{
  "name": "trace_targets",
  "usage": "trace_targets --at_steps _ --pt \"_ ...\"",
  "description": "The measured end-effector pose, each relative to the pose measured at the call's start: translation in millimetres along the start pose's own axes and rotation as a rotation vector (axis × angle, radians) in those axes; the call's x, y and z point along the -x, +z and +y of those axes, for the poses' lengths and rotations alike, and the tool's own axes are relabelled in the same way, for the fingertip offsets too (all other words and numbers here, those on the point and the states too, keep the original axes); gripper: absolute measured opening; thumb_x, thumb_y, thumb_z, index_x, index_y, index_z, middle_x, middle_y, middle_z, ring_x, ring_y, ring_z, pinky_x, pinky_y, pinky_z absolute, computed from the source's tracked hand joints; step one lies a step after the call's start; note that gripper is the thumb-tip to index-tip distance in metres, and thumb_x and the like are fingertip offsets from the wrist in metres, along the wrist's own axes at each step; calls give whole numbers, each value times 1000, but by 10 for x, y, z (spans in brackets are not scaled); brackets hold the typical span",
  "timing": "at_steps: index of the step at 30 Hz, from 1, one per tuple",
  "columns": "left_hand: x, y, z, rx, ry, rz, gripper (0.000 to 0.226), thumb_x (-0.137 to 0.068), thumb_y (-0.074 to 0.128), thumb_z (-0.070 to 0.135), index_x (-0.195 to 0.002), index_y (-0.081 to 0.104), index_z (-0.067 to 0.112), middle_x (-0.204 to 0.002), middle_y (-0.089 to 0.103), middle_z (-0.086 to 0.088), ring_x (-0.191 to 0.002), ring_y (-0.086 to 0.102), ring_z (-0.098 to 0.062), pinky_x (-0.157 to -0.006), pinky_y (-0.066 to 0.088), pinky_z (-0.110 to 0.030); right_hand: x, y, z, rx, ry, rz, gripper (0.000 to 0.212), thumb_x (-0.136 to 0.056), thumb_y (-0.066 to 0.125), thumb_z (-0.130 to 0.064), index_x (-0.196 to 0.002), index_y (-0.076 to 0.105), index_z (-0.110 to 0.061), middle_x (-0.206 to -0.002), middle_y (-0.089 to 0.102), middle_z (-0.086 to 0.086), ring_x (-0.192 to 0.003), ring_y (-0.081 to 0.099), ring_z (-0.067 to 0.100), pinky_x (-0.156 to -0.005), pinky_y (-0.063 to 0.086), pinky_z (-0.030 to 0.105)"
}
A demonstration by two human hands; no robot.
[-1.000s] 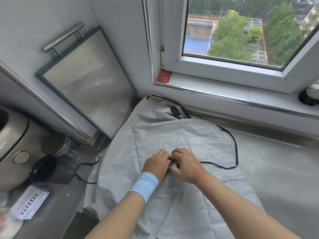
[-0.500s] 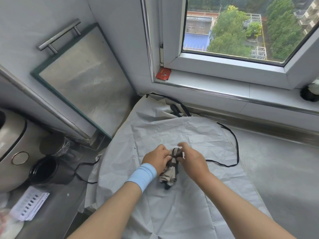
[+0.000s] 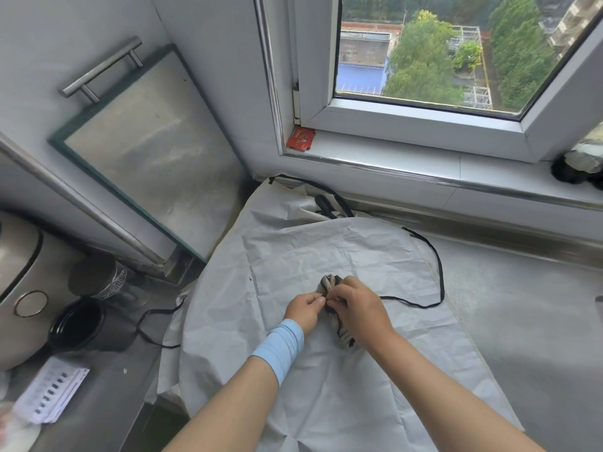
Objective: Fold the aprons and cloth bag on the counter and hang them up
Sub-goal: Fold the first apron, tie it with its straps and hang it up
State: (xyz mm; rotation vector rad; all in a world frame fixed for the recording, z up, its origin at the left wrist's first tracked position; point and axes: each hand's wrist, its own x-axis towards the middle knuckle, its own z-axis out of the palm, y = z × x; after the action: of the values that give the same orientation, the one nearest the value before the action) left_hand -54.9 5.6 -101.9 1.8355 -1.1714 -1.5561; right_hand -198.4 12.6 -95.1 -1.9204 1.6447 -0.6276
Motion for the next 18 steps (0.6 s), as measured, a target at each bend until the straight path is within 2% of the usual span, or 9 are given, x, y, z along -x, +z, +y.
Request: trace_targets --at_steps 3,7,10,13,14,16,18 --pt "18 73 3 197 -53 28 23 -98 50 8 -113 66 -1 -103 64 -6 -98 56 -15 -88 39 -20 -6 -40 -15 -12 34 40 8 -80 77 -19 -88 77 -24 -87 64 -8 -77 62 12 -67 50 27" --pt "-1 123 27 237 -89 91 21 -94 58 8 -111 69 1 -103 66 -4 -96 57 -13 -90 42 -21 -36 -95 -57 -101 268 34 7 -78 76 -30 -83 79 -26 -89 72 -10 -83 66 8 -76 51 24" --pt "-5 165 56 359 -198 103 13 -90 63 9 -92 75 10 -92 70 -6 -87 59 -16 -92 48 -31 -56 -118 -98 -81 370 -16 11 -79 72 -32 -77 78 -23 -79 75 -5 -82 67 13 -75 51 29" --pt "-2 182 65 422 -278 83 7 -77 71 12 -78 77 14 -79 70 -7 -76 61 -20 -80 53 -34 -127 -116 -167 20 484 -27 12 -76 65 -30 -73 76 -25 -79 72 -4 -90 62 20 -84 49 34" --pt "-13 182 49 416 -287 85 10 -67 74 16 -76 78 13 -75 69 -9 -73 61 -20 -77 54 -34 -155 -111 -193 63 519 -29 13 -75 62 -28 -71 75 -25 -82 71 -3 -92 60 22 -87 47 36" --pt "-118 182 -68 358 -263 110 24 -50 75 25 -72 79 15 -72 72 -8 -71 64 -20 -81 58 -40 -210 -91 -235 107 580 -67 14 -73 58 -25 -69 71 -21 -85 69 0 -93 59 25 -88 46 37" --pt "-132 175 -91 307 -261 148 21 -50 74 25 -69 79 18 -72 74 -6 -69 66 -19 -83 59 -42 -245 -64 -247 88 629 -112 17 -75 55 -22 -71 70 -15 -85 69 3 -86 61 27 -83 50 34"
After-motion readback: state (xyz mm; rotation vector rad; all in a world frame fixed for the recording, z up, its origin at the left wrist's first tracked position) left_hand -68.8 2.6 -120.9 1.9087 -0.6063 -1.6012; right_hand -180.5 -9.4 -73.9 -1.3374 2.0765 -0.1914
